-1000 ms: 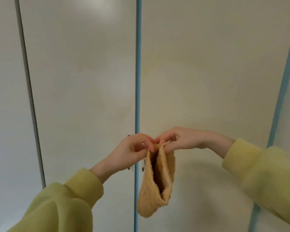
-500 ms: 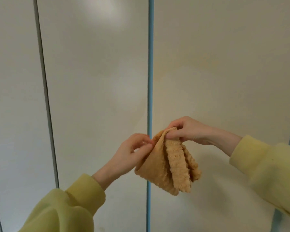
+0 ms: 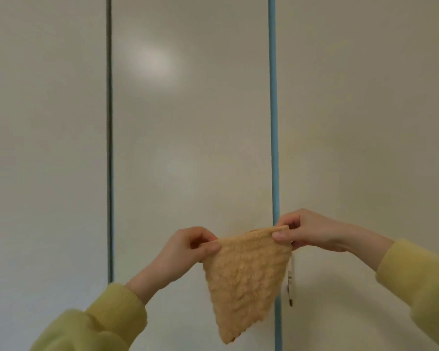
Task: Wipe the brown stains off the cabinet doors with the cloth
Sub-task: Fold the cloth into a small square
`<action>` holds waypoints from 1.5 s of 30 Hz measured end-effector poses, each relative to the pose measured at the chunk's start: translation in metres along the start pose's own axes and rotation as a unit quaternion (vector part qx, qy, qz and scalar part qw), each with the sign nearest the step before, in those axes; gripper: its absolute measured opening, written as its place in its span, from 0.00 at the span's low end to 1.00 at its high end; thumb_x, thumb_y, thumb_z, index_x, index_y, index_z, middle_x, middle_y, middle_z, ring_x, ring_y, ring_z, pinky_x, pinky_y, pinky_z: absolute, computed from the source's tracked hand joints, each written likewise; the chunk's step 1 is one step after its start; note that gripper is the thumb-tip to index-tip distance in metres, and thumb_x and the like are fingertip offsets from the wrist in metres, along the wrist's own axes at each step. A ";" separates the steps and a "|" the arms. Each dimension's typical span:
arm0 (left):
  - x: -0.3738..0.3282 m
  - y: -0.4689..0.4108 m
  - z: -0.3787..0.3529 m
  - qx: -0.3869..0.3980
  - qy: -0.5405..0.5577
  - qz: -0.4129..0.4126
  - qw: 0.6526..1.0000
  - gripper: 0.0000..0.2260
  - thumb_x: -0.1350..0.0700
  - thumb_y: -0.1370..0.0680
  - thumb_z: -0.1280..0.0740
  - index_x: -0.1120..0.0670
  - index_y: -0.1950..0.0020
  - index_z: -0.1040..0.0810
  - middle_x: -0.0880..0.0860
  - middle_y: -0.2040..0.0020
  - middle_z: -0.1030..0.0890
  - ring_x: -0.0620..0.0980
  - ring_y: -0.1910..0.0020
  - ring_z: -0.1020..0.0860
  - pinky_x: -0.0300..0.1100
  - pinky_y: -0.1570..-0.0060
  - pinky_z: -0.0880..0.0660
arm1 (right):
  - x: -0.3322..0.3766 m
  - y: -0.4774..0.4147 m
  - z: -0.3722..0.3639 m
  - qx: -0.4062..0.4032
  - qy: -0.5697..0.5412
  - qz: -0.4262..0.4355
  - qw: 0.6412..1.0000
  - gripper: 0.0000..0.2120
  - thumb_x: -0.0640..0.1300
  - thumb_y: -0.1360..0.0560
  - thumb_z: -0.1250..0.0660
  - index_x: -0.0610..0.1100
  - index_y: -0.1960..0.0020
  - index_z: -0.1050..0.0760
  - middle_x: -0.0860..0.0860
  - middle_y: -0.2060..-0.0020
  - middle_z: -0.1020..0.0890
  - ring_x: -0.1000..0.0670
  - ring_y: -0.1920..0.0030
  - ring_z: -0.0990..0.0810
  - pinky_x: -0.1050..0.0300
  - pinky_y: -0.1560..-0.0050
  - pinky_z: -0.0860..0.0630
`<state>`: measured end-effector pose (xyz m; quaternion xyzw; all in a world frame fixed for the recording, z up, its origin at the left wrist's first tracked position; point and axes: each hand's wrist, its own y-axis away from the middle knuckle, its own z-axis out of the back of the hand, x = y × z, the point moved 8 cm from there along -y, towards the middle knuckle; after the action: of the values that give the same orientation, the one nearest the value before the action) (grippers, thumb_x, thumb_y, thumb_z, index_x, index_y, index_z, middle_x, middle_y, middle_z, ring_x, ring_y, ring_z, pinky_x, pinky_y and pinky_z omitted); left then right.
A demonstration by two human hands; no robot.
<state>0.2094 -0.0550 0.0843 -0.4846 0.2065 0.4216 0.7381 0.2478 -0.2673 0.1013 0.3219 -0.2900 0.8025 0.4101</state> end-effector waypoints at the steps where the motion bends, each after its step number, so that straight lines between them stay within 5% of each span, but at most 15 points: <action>1: 0.003 0.002 0.013 -0.001 0.003 -0.007 1.000 0.02 0.59 0.27 0.31 0.57 0.57 0.20 0.50 0.63 0.19 0.44 0.63 0.22 0.36 0.60 0.24 | 0.006 -0.001 -0.011 -0.011 -0.011 -0.004 1.000 0.04 0.44 0.28 0.31 0.44 0.57 0.21 0.52 0.63 0.21 0.56 0.61 0.21 0.63 0.59 0.24; 11: 0.012 0.029 0.075 0.011 -0.003 -0.040 0.999 0.02 0.61 0.27 0.31 0.55 0.57 0.21 0.52 0.61 0.20 0.42 0.64 0.23 0.32 0.62 0.25 | 0.049 0.011 -0.075 -0.099 -0.027 -0.039 0.994 0.06 0.40 0.28 0.32 0.47 0.52 0.25 0.50 0.60 0.22 0.55 0.61 0.22 0.66 0.64 0.24; 16: 0.020 0.047 0.084 0.031 -0.018 -0.049 0.998 0.02 0.60 0.27 0.31 0.54 0.56 0.21 0.51 0.61 0.20 0.43 0.64 0.22 0.35 0.62 0.23 | 0.050 0.018 -0.097 -0.064 0.008 -0.069 0.996 0.08 0.42 0.28 0.31 0.50 0.49 0.23 0.49 0.56 0.20 0.51 0.53 0.21 0.58 0.52 0.22; 23: 0.030 0.060 0.105 0.023 -0.057 -0.041 0.997 0.10 0.57 0.28 0.29 0.54 0.48 0.21 0.49 0.60 0.22 0.38 0.64 0.23 0.29 0.61 0.25 | 0.070 0.015 -0.112 -0.045 0.066 -0.048 0.996 0.06 0.42 0.28 0.31 0.47 0.51 0.22 0.51 0.58 0.19 0.56 0.59 0.21 0.64 0.59 0.25; 27: 0.061 0.070 0.094 0.118 -0.241 -0.015 0.963 0.11 0.54 0.29 0.29 0.55 0.47 0.20 0.48 0.57 0.22 0.44 0.57 0.24 0.25 0.61 0.32 | 0.053 -0.002 -0.154 0.041 0.150 -0.061 0.986 0.04 0.41 0.30 0.29 0.49 0.57 0.21 0.54 0.64 0.18 0.61 0.63 0.21 0.66 0.59 0.26; 34: 0.090 0.068 0.117 0.101 -0.232 0.035 0.967 0.03 0.53 0.27 0.31 0.51 0.59 0.21 0.44 0.64 0.22 0.39 0.62 0.25 0.24 0.64 0.32 | 0.050 -0.042 -0.169 0.031 0.128 -0.024 0.991 0.03 0.40 0.29 0.29 0.47 0.57 0.21 0.56 0.68 0.19 0.65 0.68 0.23 0.75 0.69 0.31; 38: 0.100 0.070 0.130 0.058 -0.261 0.052 0.962 0.03 0.54 0.25 0.34 0.50 0.58 0.23 0.41 0.66 0.25 0.39 0.68 0.27 0.24 0.68 0.33 | 0.052 -0.062 -0.177 0.027 0.143 -0.001 0.989 0.03 0.42 0.28 0.30 0.46 0.54 0.22 0.53 0.65 0.19 0.63 0.69 0.23 0.72 0.72 0.31; 45: 0.117 0.087 0.140 0.050 -0.184 0.097 0.977 0.06 0.57 0.23 0.36 0.50 0.59 0.23 0.51 0.64 0.21 0.44 0.76 0.24 0.34 0.75 0.28 | 0.051 -0.071 -0.200 0.066 0.147 0.008 0.987 0.03 0.42 0.26 0.32 0.44 0.53 0.24 0.52 0.64 0.20 0.57 0.72 0.23 0.64 0.73 0.30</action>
<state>0.1892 0.1340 0.0160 -0.3388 0.1341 0.5623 0.7424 0.2287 -0.0625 0.0295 0.2247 -0.1753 0.8619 0.4194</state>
